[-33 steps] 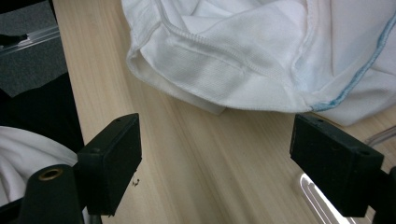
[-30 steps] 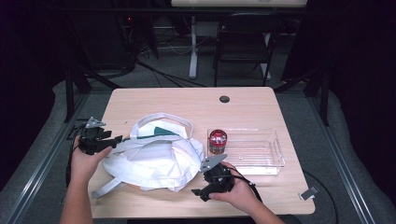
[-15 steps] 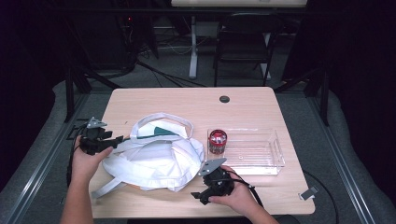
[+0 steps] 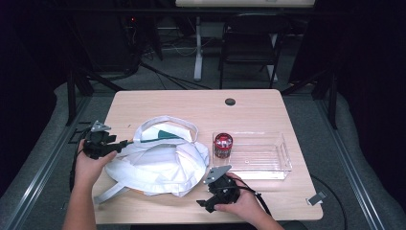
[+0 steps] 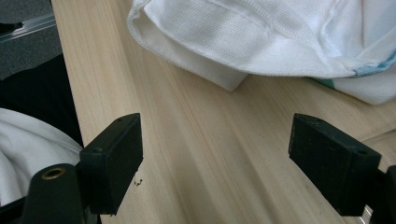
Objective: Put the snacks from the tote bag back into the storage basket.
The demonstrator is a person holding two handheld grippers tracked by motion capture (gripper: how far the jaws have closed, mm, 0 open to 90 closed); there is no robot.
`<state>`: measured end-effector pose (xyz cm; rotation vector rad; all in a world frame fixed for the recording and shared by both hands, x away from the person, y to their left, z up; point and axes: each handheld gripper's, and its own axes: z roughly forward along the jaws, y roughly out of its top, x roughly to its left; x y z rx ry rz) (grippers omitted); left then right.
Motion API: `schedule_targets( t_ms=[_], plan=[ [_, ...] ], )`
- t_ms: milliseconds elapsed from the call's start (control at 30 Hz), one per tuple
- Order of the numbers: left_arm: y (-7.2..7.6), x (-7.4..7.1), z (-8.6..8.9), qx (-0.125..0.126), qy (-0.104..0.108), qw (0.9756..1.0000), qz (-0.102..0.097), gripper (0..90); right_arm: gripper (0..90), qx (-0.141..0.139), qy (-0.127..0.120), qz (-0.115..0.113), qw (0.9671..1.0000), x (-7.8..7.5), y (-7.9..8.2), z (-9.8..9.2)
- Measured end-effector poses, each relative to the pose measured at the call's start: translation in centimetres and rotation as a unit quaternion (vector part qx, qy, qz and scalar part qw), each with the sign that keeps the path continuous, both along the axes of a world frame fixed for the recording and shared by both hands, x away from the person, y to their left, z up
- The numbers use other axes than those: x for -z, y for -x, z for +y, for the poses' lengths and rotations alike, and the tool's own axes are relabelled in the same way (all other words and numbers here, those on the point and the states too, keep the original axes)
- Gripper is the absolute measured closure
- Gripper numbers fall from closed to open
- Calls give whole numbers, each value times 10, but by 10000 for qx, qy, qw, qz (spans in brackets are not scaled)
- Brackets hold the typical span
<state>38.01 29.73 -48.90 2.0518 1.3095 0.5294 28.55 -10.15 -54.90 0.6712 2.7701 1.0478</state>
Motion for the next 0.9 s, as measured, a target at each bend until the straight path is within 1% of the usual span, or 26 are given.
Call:
schedule_targets(
  t_ms=[33, 100, 133, 300, 433, 533, 600, 700, 767, 800, 833, 900],
  plan=[
    [0, 0, 0, -2, -1, 10000, 1, 470, 181, 40, -19, 14, 10000, 0, 0, 0],
    [0, 0, 0, 9, -15, 10000, 1, 470, 182, 11, 15, 3, 10000, -1, 0, -1],
    [0, 0, 0, 10, -15, 10000, 0, 469, 182, 45, -33, 3, 10000, 0, 0, -1],
    [0, 0, 0, 4, -10, 10000, 4, 469, 182, 5, 10, 19, 10000, 0, 0, -2],
    [-1, 0, 0, 3, -15, 10000, -10, 469, 182, 34, -24, 23, 10000, 1, -1, -2],
    [-1, 0, 1, -1, -8, 10000, -12, 469, 182, 8, 36, 25, 10000, 1, -1, -3],
    [-1, 0, 1, 8, -15, 10000, -5, 469, 182, 11, 1, 5, 10000, 1, -1, -3],
    [0, -1, 0, -3, -18, 10000, -25, 469, 182, 33, 40, 14, 10000, 1, -1, -3],
    [-1, 0, 1, -33, 6, 10000, -83, 468, 182, 29, 55, 12, 10000, 2, -1, -3],
    [-1, -1, 2, -17, -1, 10000, -13, 468, 182, 62, 27, 5, 10000, 2, -1, -3],
    [-1, 0, 2, -15, -4, 10000, -21, 468, 182, 29, 73, 0, 10000, 2, -1, -3],
    [-2, 0, 2, -24, 11, 10000, -35, 468, 182, 47, 55, 3, 10000, 3, -1, -3]
  ],
)
